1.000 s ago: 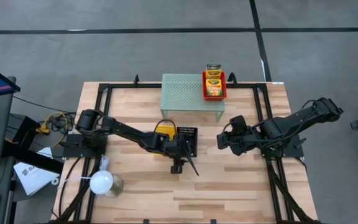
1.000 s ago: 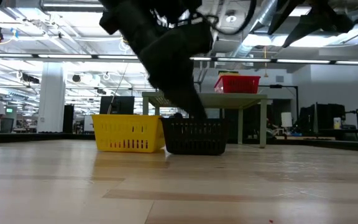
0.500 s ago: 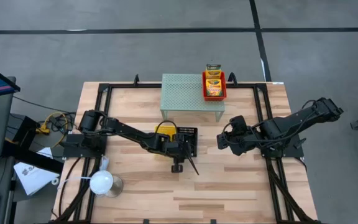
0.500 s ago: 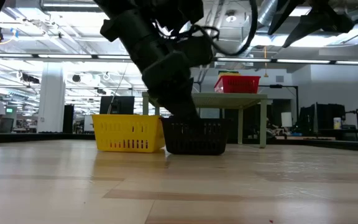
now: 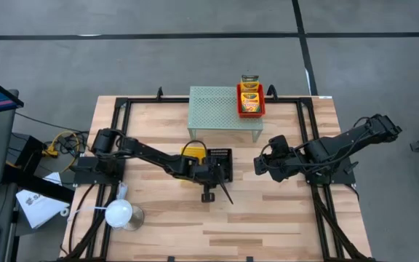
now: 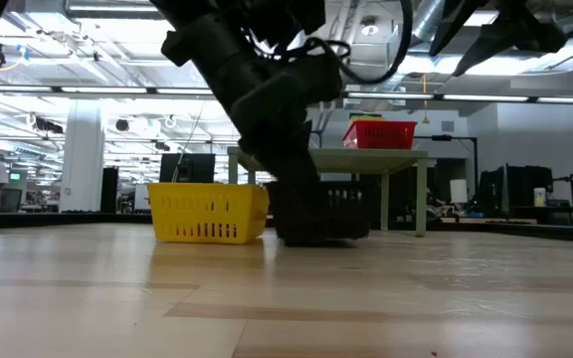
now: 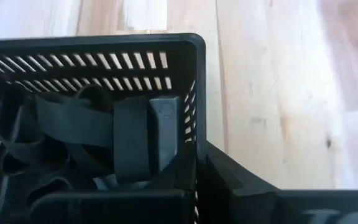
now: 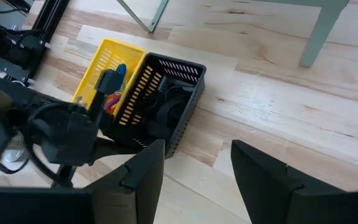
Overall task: Pick & Place Office Desk Supplies
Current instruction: Put the black bin on the shelf
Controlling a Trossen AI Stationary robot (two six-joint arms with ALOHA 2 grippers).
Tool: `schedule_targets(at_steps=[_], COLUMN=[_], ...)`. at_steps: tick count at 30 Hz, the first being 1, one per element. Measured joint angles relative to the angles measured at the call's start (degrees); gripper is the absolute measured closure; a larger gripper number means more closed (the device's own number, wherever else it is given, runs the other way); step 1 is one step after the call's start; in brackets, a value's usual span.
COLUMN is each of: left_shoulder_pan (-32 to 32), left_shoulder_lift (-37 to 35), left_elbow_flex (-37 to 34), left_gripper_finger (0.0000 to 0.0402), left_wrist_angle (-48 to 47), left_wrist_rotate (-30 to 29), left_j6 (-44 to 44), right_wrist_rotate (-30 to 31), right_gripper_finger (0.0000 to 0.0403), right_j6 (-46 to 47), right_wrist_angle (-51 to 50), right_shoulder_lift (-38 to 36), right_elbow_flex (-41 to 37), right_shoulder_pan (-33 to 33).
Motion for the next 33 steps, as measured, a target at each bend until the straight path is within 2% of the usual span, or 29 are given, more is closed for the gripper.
schedule_targets(at_steps=[14, 23, 33], left_shoulder_pan=[-3.7, -7.4, -7.4], left_shoulder_lift=[-6.6, -14.4, -21.3], left_elbow_flex=[1.4, 3.9, 8.3], left_gripper_finger=[0.0401, 0.0401, 0.0402], left_wrist_angle=[-1.0, -11.1, -22.1], left_wrist_rotate=[-0.6, -5.3, -10.2], left_j6=[3.4, 4.3, 4.0], right_wrist_rotate=[0.1, 0.4, 1.9], right_gripper_finger=[0.022, 0.022, 0.022], right_j6=[0.0, 0.3, 1.3], right_wrist_angle=[-0.5, -0.7, -0.7], right_shoulder_lift=[0.0, 0.0, 0.0], right_elbow_flex=[0.0, 0.0, 0.0], right_shoulder_pan=[0.0, 0.0, 0.0])
